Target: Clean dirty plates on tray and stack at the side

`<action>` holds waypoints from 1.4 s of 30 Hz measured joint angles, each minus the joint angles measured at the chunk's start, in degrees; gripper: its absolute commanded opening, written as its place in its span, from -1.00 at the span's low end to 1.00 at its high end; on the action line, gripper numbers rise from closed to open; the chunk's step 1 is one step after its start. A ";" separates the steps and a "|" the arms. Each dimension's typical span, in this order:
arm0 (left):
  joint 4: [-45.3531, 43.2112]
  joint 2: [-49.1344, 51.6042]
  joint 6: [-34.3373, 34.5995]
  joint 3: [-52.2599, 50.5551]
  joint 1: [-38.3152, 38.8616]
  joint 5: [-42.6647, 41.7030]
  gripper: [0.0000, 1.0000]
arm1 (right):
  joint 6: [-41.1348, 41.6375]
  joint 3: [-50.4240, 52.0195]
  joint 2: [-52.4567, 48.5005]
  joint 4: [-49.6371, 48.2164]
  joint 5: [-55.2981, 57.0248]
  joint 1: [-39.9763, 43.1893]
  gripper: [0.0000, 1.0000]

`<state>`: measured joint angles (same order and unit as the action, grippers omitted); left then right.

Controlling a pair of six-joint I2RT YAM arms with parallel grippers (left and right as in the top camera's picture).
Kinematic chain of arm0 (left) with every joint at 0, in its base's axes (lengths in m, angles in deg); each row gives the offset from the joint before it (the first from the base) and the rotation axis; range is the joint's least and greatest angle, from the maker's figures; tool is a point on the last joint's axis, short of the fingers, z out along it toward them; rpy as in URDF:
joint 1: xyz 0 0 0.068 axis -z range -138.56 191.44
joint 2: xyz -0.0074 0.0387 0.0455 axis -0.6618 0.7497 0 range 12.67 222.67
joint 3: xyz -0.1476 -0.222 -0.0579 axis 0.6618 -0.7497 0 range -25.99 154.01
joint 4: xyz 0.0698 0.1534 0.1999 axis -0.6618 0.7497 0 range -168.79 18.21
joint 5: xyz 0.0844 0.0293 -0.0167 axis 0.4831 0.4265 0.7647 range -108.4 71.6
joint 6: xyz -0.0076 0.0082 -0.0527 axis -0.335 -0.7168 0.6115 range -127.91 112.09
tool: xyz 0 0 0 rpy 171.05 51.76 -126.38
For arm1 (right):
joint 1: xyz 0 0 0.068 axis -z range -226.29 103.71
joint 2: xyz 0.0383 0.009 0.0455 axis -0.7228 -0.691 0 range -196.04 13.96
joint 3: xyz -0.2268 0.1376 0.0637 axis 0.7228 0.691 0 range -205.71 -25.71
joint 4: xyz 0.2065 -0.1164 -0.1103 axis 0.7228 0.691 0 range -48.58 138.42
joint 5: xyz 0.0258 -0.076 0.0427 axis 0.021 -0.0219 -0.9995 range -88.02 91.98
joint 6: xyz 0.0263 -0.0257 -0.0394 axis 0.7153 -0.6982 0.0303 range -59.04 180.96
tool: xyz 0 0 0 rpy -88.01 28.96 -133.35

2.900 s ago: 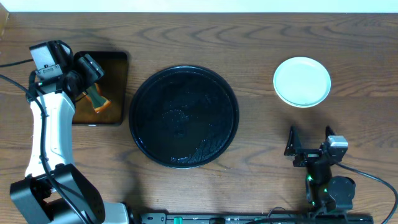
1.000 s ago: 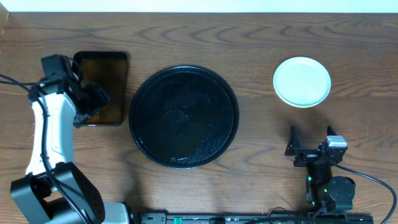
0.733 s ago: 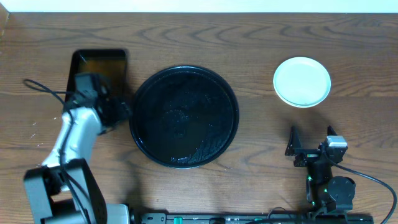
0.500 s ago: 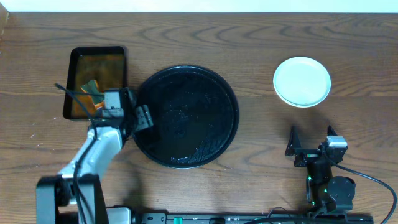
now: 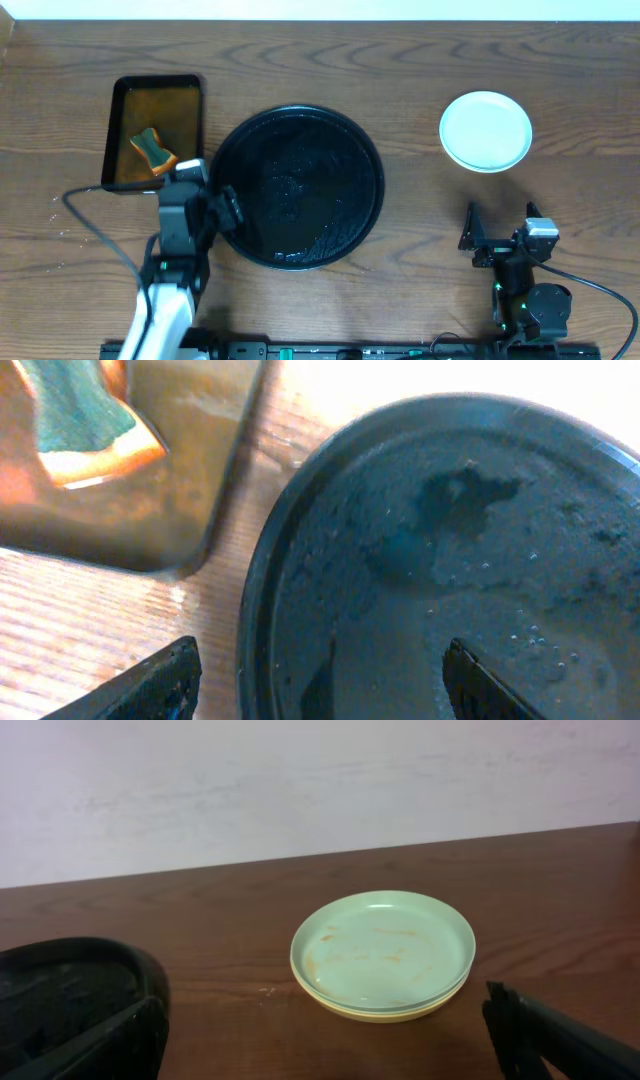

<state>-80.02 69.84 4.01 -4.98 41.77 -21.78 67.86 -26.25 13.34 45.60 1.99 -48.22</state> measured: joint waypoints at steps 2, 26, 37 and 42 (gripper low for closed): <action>-1.77 -6.80 0.00 -4.02 0.00 0.26 0.56 | 0.00 0.00 0.00 0.00 0.00 0.00 0.98; 2.56 -52.65 0.00 -20.24 0.20 0.59 0.56 | 0.00 0.02 0.00 -0.02 0.02 0.00 0.98; 2.58 -56.54 -0.35 -20.22 3.96 0.79 0.56 | 0.00 0.00 0.00 0.00 0.02 0.00 0.99; 2.64 -56.54 -4.09 -20.22 3.96 0.76 0.56 | 0.00 0.02 0.00 0.00 0.00 0.00 0.99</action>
<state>-77.38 13.30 -0.08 -25.20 45.73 -21.02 67.86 -26.23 13.34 45.60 1.99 -48.22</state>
